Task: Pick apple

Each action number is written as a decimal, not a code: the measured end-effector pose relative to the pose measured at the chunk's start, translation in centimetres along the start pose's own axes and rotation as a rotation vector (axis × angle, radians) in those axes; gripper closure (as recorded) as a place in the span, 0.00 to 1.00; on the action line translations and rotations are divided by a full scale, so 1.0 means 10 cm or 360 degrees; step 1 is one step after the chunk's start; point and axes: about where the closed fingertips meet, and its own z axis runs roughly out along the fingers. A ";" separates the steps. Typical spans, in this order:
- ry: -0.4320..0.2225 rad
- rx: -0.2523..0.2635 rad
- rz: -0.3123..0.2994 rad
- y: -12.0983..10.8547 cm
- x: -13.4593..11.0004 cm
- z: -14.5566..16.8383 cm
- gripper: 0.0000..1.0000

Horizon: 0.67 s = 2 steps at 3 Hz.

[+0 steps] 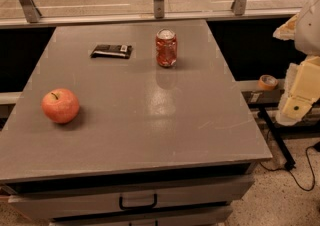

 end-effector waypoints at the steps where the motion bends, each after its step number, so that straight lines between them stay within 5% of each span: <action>1: 0.0000 0.0000 0.0000 0.00 0.00 0.00 0.00; 2: -0.0148 -0.0047 0.0003 0.06 -0.17 0.03 0.00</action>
Offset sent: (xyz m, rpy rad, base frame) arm -0.0148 0.1017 0.0110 0.5827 0.0448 0.1705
